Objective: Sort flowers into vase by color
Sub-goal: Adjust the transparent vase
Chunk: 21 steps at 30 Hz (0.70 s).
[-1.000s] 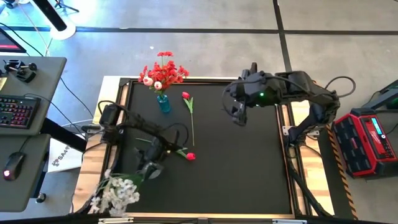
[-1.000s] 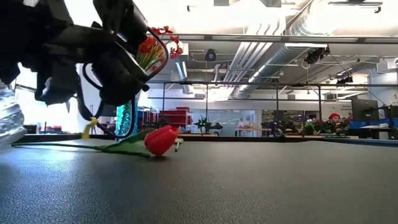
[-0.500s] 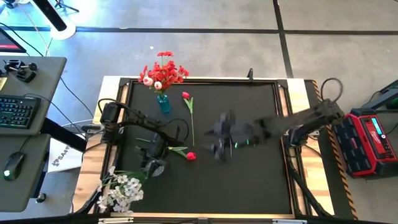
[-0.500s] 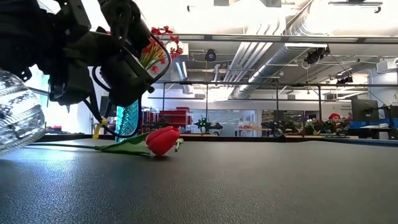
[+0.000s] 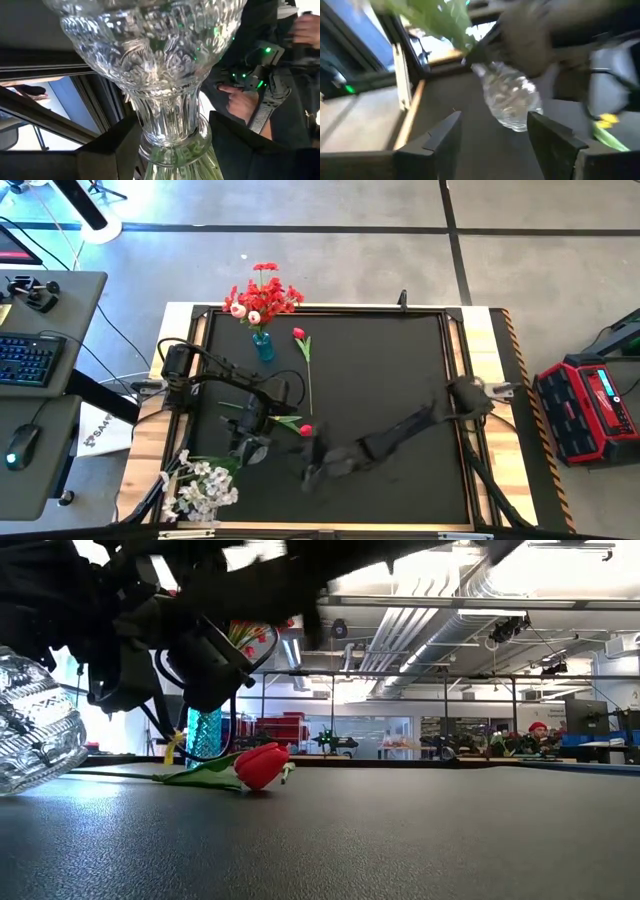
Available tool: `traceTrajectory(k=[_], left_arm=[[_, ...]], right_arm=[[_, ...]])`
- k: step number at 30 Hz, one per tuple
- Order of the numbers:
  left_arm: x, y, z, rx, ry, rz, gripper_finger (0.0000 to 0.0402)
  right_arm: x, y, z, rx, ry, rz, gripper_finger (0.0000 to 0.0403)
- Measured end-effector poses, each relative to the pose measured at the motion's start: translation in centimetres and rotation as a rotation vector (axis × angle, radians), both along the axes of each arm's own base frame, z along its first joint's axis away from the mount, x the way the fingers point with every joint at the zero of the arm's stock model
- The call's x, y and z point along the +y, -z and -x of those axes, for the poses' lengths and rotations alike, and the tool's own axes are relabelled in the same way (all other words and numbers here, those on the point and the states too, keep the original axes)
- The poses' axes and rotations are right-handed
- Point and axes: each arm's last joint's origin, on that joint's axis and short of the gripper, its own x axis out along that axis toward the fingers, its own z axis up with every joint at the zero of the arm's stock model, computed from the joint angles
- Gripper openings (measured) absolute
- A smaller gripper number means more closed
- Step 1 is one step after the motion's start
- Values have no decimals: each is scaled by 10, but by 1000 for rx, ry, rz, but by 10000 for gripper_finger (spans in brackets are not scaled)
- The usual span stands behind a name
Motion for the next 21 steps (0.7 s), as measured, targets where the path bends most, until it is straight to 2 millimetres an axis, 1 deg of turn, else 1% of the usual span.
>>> traceTrajectory(k=[5,8,10,12,15,21], left_arm=[[0,0,0,4,0,1,197],[0,0,0,3,1,1,197],[0,0,0,0,3,1,197],[0,-1,2,12,18,-16,198],[0,0,2,31,12,-25,198],[0,4,9,92,-27,-2,198]], right_arm=[[20,21,-48,13,26,151,213],[25,31,-70,44,84,240,222],[29,31,-81,42,120,265,232],[31,34,-88,36,174,285,243],[34,42,-94,30,220,299,256],[34,47,-98,13,227,297,264]])
